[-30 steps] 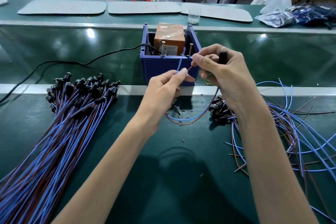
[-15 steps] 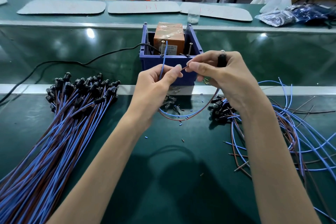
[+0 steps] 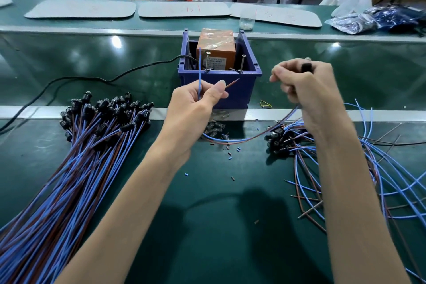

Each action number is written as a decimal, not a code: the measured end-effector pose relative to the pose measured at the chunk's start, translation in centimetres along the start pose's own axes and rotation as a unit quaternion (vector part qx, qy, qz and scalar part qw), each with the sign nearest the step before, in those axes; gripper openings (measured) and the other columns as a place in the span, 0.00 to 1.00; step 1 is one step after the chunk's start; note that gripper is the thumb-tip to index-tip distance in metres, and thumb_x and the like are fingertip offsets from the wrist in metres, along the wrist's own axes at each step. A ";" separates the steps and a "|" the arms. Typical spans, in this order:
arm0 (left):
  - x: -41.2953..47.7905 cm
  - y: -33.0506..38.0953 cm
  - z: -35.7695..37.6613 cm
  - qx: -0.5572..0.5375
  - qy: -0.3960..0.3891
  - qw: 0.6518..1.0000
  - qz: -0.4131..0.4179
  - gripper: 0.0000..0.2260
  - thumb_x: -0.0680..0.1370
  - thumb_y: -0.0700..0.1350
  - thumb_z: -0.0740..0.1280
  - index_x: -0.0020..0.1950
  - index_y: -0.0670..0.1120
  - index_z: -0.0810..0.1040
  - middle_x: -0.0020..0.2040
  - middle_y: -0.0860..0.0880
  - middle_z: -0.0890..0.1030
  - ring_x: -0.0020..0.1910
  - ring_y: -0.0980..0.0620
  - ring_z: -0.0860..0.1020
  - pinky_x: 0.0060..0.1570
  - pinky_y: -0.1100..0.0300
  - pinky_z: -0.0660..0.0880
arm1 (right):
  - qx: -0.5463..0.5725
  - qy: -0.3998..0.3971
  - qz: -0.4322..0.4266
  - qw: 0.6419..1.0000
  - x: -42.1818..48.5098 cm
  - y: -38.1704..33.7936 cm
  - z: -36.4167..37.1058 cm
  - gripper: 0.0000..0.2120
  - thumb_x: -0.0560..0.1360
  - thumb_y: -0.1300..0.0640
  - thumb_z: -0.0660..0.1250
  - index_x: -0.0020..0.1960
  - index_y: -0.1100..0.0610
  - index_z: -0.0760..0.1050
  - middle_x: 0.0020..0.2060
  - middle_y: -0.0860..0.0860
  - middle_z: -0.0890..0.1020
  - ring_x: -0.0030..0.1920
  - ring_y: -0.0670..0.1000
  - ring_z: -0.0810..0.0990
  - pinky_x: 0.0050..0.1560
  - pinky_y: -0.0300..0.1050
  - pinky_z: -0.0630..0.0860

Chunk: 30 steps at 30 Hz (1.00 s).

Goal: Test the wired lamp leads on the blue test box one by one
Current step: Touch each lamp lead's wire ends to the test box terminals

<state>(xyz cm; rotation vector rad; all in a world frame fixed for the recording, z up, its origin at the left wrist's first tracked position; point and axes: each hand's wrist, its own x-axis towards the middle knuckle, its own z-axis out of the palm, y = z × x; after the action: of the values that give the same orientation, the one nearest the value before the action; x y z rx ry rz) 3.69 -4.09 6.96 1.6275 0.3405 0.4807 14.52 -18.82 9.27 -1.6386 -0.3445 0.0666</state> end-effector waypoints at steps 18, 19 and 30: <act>0.7 -0.9 -0.5 0.106 -0.009 0.994 0.014 0.20 0.83 0.53 0.55 0.38 0.52 0.80 0.25 0.54 0.60 0.23 0.57 0.59 0.27 0.59 0.57 | -0.070 -0.119 -0.022 0.990 -0.8 0.8 1.8 0.03 0.75 0.56 0.71 0.44 0.50 0.83 0.31 0.50 0.82 0.23 0.40 0.69 0.25 0.27 0.64; 0.6 -0.9 -0.5 0.117 -0.019 0.993 0.029 0.19 0.83 0.53 0.57 0.39 0.52 0.81 0.26 0.53 0.60 0.24 0.56 0.59 0.27 0.59 0.57 | -0.066 -0.119 -0.029 0.990 -0.9 0.7 1.9 0.02 0.74 0.55 0.72 0.43 0.50 0.83 0.30 0.49 0.82 0.23 0.40 0.69 0.25 0.27 0.63; 0.3 -1.0 -0.3 0.147 -0.054 0.982 0.103 0.11 0.80 0.48 0.64 0.41 0.54 0.82 0.23 0.55 0.67 0.26 0.57 0.61 0.27 0.66 0.57 | 0.001 -0.146 -0.059 0.987 -1.5 0.4 2.2 0.02 0.73 0.62 0.73 0.42 0.57 0.81 0.30 0.50 0.81 0.23 0.40 0.70 0.25 0.29 0.63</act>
<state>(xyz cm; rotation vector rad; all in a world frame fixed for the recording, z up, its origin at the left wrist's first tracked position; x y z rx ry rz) 3.82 -3.56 6.00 1.9809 0.1677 0.5132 12.65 -17.08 8.38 -1.6053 -0.6649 0.2190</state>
